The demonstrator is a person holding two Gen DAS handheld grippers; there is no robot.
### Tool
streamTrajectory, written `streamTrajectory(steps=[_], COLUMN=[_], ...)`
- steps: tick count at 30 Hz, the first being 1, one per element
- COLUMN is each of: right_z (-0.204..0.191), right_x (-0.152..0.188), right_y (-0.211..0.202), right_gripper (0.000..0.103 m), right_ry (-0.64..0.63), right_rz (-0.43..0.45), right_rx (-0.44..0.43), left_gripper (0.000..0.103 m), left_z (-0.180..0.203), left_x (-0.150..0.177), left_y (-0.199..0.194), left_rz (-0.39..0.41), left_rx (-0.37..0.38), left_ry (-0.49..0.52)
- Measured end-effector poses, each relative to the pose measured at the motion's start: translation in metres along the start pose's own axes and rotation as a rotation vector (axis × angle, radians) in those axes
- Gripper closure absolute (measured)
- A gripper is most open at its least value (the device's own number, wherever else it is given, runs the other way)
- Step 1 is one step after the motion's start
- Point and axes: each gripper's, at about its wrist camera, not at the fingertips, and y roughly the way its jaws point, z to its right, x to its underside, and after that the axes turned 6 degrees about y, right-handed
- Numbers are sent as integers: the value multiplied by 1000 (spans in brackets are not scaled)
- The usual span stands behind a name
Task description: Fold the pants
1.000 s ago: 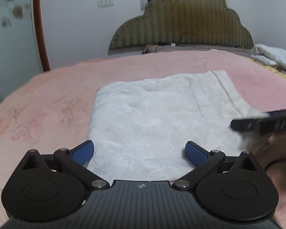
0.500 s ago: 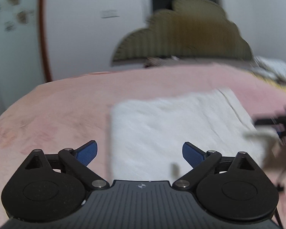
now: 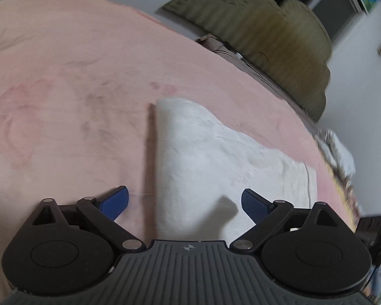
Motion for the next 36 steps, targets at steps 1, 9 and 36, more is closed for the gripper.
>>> streamTrajectory(steps=[1,9,36], right_z=[-1,-38,-164], right_x=[0,11,24], right_y=[0,-14,66], right_gripper=[59,76,36], right_ry=[-8,-162,-608], right_rz=[-2,88,199], right_rx=[1,60,276], left_gripper=[41,91,21], left_z=[5,29,21], left_x=[1,12,-11], left_y=[4,-29,-48], left_rz=[-25,158,207], left_rx=[30,-28,-601], left_ry=[14,120,290])
